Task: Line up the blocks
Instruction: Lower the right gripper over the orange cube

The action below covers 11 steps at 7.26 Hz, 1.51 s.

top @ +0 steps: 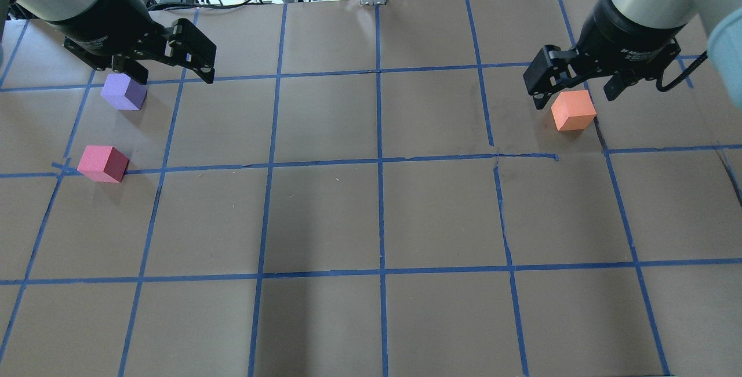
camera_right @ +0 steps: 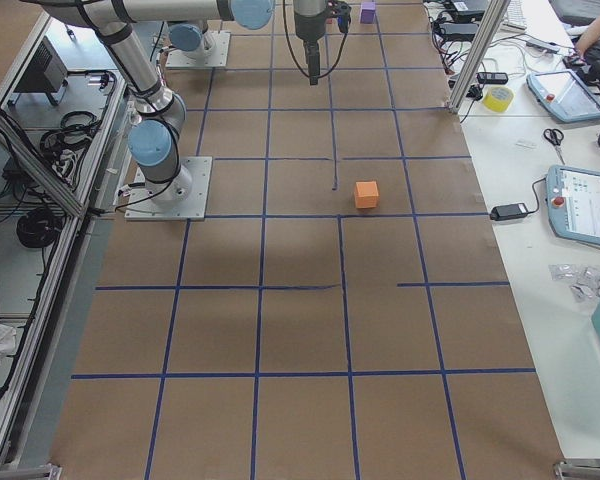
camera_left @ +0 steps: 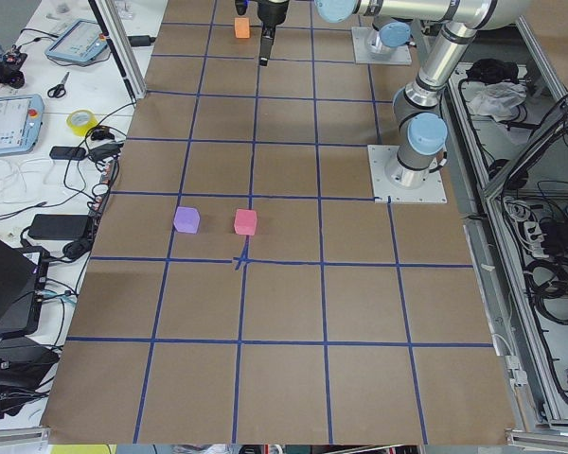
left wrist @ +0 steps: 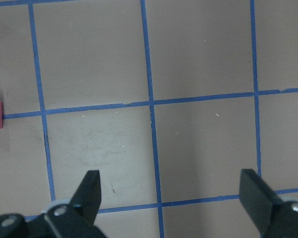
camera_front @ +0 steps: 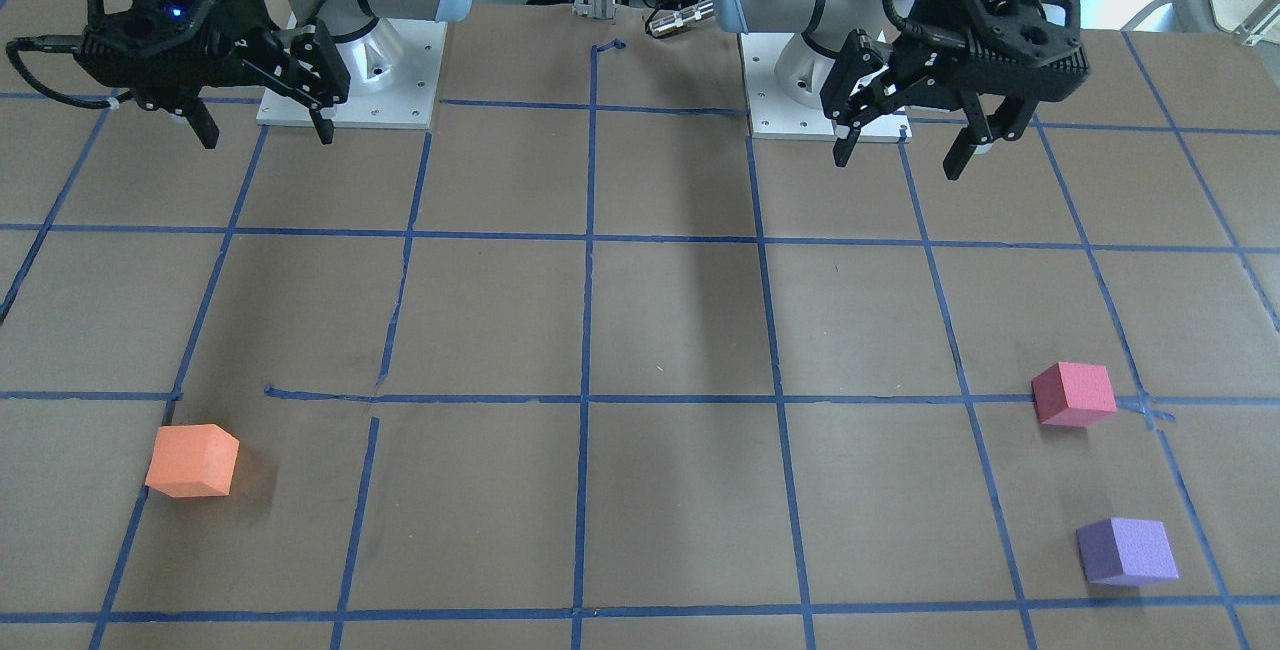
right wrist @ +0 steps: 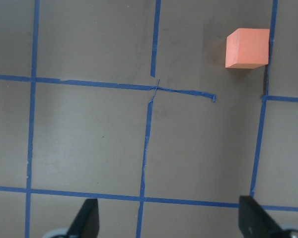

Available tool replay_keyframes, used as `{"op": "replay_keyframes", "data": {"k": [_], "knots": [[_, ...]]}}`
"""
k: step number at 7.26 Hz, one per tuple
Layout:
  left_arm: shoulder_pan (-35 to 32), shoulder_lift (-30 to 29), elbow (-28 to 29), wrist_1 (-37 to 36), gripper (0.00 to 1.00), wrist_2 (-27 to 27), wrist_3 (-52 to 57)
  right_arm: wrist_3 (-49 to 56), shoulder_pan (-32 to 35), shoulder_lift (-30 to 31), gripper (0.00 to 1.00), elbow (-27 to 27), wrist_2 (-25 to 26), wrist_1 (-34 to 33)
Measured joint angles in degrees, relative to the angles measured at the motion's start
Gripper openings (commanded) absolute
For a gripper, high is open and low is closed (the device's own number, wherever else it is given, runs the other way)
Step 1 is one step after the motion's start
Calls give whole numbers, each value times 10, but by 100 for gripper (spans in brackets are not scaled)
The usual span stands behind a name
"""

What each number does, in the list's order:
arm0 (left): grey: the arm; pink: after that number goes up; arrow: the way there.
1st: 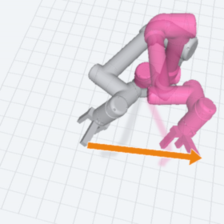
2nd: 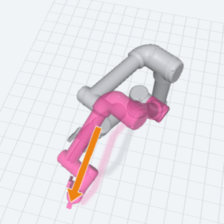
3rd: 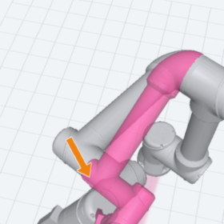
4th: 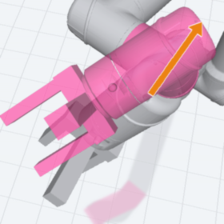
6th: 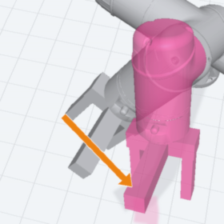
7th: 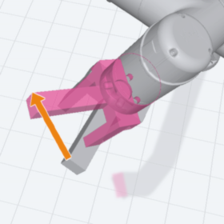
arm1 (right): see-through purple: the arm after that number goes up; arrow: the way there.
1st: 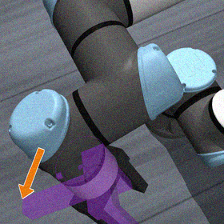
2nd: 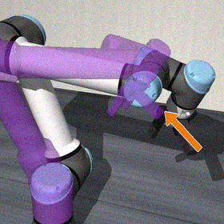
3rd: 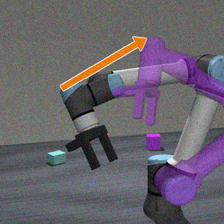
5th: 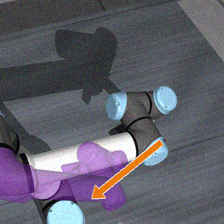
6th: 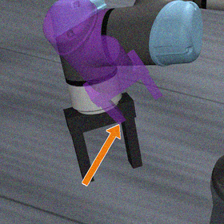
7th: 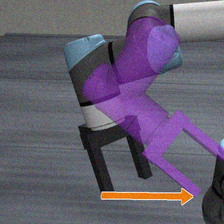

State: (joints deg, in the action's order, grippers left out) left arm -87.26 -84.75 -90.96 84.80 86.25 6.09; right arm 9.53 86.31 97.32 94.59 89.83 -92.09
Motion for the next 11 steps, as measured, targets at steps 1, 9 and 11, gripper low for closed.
{"op": "replay_keyframes", "data": {"k": [1,9,11], "knots": [[0,0,0,0,100,0,0,32,-26,-1,100,1,-4,-15],[0,1,-1,-2,100,-2,-9,114,-108,-185,100,7,28,-192],[0,0,0,-2,100,-2,-29,131,-110,-235,100,7,28,-254]]}}
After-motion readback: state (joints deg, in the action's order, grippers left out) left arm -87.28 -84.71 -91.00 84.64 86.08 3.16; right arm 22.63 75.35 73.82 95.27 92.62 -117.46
